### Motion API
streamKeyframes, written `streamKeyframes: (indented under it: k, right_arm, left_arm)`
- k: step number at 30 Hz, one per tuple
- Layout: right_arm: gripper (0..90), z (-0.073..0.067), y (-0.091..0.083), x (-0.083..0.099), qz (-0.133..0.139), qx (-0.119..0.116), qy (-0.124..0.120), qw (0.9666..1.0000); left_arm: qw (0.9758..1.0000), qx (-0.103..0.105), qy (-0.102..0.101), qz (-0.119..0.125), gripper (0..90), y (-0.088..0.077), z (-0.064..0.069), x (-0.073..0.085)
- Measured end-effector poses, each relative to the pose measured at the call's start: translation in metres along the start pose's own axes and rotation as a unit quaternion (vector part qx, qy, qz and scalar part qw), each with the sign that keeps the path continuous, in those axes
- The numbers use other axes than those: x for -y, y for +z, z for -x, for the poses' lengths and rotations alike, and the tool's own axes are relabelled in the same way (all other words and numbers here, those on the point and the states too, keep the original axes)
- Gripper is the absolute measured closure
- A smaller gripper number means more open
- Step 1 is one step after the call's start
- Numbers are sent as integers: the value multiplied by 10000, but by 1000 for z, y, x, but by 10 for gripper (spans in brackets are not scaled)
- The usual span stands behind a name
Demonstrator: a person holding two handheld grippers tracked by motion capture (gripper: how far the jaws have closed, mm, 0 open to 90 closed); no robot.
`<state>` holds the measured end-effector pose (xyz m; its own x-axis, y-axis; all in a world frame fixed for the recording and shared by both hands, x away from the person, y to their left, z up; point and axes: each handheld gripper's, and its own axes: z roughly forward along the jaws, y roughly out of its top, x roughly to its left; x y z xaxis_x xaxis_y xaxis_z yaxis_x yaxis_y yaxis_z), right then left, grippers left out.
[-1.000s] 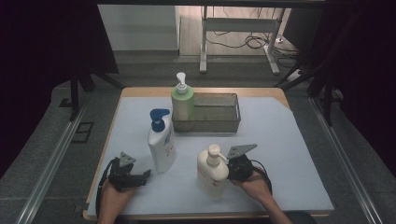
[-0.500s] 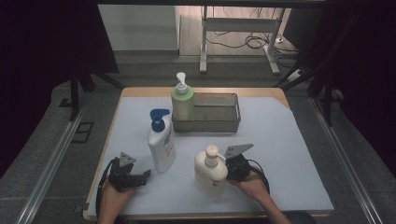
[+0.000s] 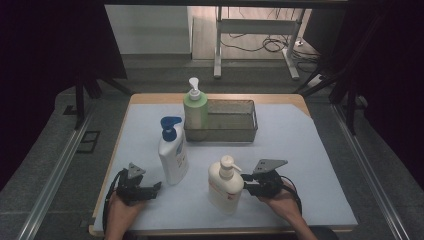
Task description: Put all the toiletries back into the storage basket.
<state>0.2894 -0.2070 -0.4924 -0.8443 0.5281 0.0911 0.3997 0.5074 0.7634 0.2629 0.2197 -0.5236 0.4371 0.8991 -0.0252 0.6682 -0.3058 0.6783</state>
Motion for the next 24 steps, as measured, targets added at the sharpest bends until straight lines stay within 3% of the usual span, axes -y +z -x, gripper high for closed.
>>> streamKeyframes:
  k: [4,11,24]
  right_arm:
    - [564,-3,-10,6,-101,176,-95,9997]
    - [522,-12,-20,11,-134,293,-230,9992]
    - [443,-34,-37,17,12,-43,-266,9996]
  left_arm:
    - [10000,-1,0,1,129,0,0,0]
    - [10000,-4,1,2,129,0,0,0]
    - [10000,-4,1,1,129,0,0,0]
